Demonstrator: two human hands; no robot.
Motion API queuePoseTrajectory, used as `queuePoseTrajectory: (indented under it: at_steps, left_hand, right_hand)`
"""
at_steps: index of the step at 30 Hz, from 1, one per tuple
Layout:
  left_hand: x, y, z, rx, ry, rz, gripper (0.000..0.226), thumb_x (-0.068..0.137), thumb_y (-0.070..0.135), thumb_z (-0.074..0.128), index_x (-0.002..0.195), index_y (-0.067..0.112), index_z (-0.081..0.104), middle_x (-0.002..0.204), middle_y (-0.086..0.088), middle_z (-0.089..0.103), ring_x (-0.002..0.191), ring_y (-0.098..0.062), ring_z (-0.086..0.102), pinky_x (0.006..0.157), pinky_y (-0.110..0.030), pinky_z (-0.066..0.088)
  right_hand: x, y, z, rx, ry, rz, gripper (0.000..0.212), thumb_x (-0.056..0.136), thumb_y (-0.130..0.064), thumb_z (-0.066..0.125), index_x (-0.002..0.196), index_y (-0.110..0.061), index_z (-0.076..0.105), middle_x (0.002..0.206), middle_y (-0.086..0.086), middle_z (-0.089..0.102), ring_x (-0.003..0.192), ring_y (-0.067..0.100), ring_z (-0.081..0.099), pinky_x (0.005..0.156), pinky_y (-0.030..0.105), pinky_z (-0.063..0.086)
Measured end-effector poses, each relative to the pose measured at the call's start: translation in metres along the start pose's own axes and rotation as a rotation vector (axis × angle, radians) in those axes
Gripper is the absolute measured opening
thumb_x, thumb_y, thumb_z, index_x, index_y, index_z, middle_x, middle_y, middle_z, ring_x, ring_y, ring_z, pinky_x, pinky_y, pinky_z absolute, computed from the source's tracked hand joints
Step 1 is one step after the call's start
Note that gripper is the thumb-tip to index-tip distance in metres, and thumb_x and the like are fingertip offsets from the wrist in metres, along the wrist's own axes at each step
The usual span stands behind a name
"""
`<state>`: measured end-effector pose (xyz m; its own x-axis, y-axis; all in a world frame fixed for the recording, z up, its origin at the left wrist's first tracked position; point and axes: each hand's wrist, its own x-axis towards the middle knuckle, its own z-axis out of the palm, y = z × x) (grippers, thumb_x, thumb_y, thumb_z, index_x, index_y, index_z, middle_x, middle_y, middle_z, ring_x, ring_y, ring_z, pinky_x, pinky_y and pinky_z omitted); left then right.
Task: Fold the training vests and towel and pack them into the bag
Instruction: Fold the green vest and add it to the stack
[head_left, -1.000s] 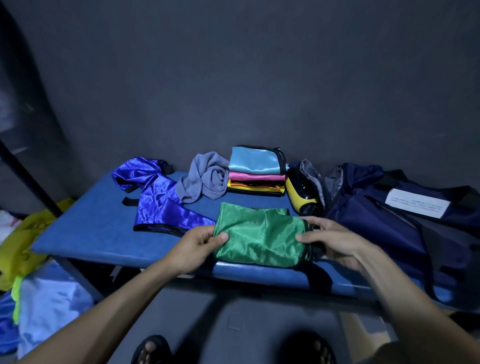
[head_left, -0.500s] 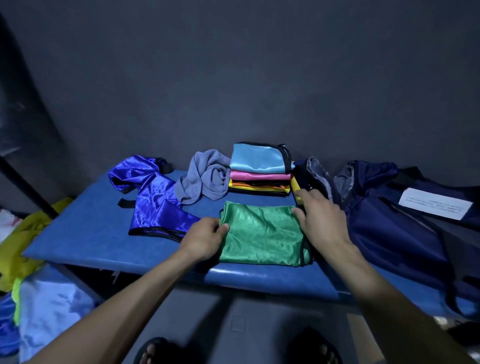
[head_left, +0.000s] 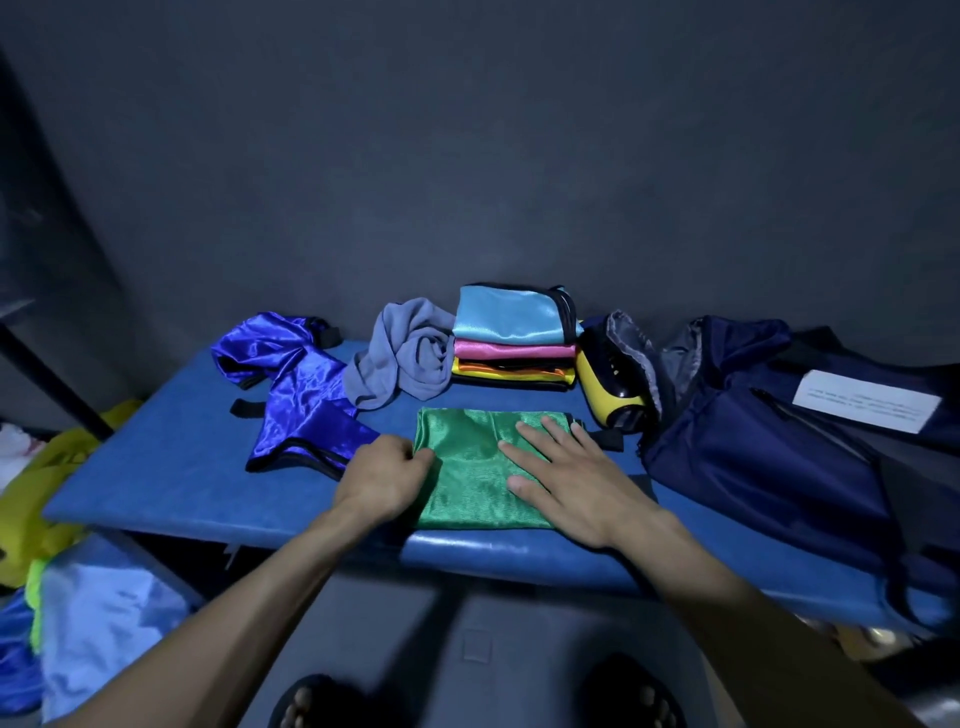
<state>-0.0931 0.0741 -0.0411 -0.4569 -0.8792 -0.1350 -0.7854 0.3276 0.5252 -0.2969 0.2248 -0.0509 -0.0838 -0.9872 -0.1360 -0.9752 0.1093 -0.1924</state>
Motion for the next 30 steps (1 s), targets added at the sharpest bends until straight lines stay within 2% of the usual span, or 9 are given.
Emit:
queuePoseTrajectory:
  at_steps: [5, 8, 10, 14, 18, 21, 27, 29, 30]
  left_hand:
    - [-0.018, 0.007, 0.005, 0.497, 0.292, 0.388, 0.033, 0.087, 0.033, 0.068, 0.105, 0.017, 0.047, 0.102, -0.003, 0.056, 0.094, -0.032, 0.060, 0.061, -0.039, 0.041]
    - [-0.019, 0.004, 0.011, 0.469, 0.211, 0.817, 0.043, 0.092, 0.047, 0.058, 0.126, 0.022, 0.055, 0.122, -0.001, 0.053, 0.109, -0.026, 0.054, 0.083, -0.039, 0.046]
    - [-0.024, 0.001, 0.013, 0.500, -0.025, 0.764, 0.072, 0.092, 0.070, 0.042, 0.146, 0.024, 0.046, 0.147, 0.000, 0.046, 0.130, -0.025, 0.045, 0.106, -0.041, 0.041]
    - [-0.027, -0.013, 0.014, 0.638, -0.179, 0.737, 0.106, 0.081, 0.087, 0.037, 0.163, 0.022, 0.016, 0.170, -0.005, 0.016, 0.153, -0.029, 0.022, 0.124, -0.040, 0.021]
    - [-0.017, -0.023, 0.013, 0.614, -0.174, 0.784, 0.104, 0.085, 0.087, 0.005, 0.163, 0.019, 0.018, 0.171, -0.006, 0.015, 0.155, -0.029, 0.021, 0.125, -0.036, 0.015]
    - [-0.011, -0.028, 0.013, 0.583, -0.157, 0.827, 0.100, 0.091, 0.074, -0.008, 0.159, 0.013, 0.031, 0.166, -0.010, 0.027, 0.151, -0.030, 0.033, 0.124, -0.034, 0.015]
    - [-0.021, -0.019, 0.007, 0.582, -0.203, 0.752, 0.089, 0.090, 0.069, 0.013, 0.162, 0.016, 0.022, 0.170, -0.007, 0.019, 0.154, -0.027, 0.024, 0.126, -0.033, 0.015]
    - [-0.032, -0.006, 0.006, 0.571, -0.145, 0.710, 0.083, 0.089, 0.067, 0.037, 0.158, 0.022, 0.026, 0.163, -0.004, 0.035, 0.145, -0.028, 0.039, 0.118, -0.034, 0.028]
    - [-0.037, 0.002, 0.006, 0.558, -0.107, 0.702, 0.080, 0.089, 0.065, 0.047, 0.156, 0.025, 0.027, 0.156, -0.002, 0.045, 0.136, -0.029, 0.048, 0.112, -0.036, 0.035]
  right_hand:
    - [0.000, 0.003, 0.003, -0.007, -0.010, -0.011, 0.082, 0.090, -0.080, 0.002, 0.162, -0.041, 0.008, 0.171, -0.009, -0.005, 0.156, 0.014, -0.018, 0.126, 0.043, -0.015]
    - [0.000, 0.001, 0.003, -0.024, -0.015, -0.006, 0.087, 0.088, -0.085, 0.007, 0.162, -0.041, 0.005, 0.171, -0.009, -0.008, 0.155, 0.014, -0.021, 0.125, 0.044, -0.015]
    - [-0.002, 0.000, 0.002, -0.023, 0.002, -0.021, 0.092, 0.087, -0.089, 0.017, 0.163, -0.039, 0.008, 0.171, -0.010, -0.005, 0.156, 0.014, -0.019, 0.126, 0.045, -0.014]
    - [-0.013, 0.007, 0.001, -0.072, 0.014, -0.108, 0.104, 0.079, -0.093, 0.039, 0.162, -0.033, 0.021, 0.167, -0.008, 0.017, 0.157, 0.015, 0.003, 0.128, 0.048, -0.003]
    - [-0.022, 0.017, -0.001, -0.102, 0.167, -0.155, 0.065, 0.094, -0.060, 0.053, 0.150, -0.025, 0.048, 0.149, -0.006, 0.050, 0.144, 0.016, 0.038, 0.128, 0.045, 0.005]
    - [-0.024, 0.015, 0.006, -0.223, 0.212, -0.157, 0.058, 0.083, -0.031, 0.064, 0.140, -0.021, 0.058, 0.139, -0.004, 0.061, 0.137, 0.020, 0.049, 0.124, 0.044, 0.009]
    - [-0.024, 0.000, 0.002, -0.176, 0.279, -0.069, 0.030, 0.091, -0.019, 0.059, 0.119, -0.019, 0.067, 0.115, -0.003, 0.069, 0.114, 0.018, 0.061, 0.125, 0.032, 0.012]
    - [-0.025, -0.004, -0.010, -0.069, 0.266, -0.075, 0.028, 0.092, -0.023, 0.053, 0.116, -0.019, 0.068, 0.107, -0.003, 0.070, 0.103, 0.019, 0.062, 0.117, 0.037, 0.036]
    - [-0.027, -0.008, -0.018, 0.002, 0.258, -0.076, 0.027, 0.091, -0.026, 0.052, 0.112, -0.020, 0.069, 0.101, -0.004, 0.070, 0.096, 0.019, 0.062, 0.100, 0.040, 0.048]
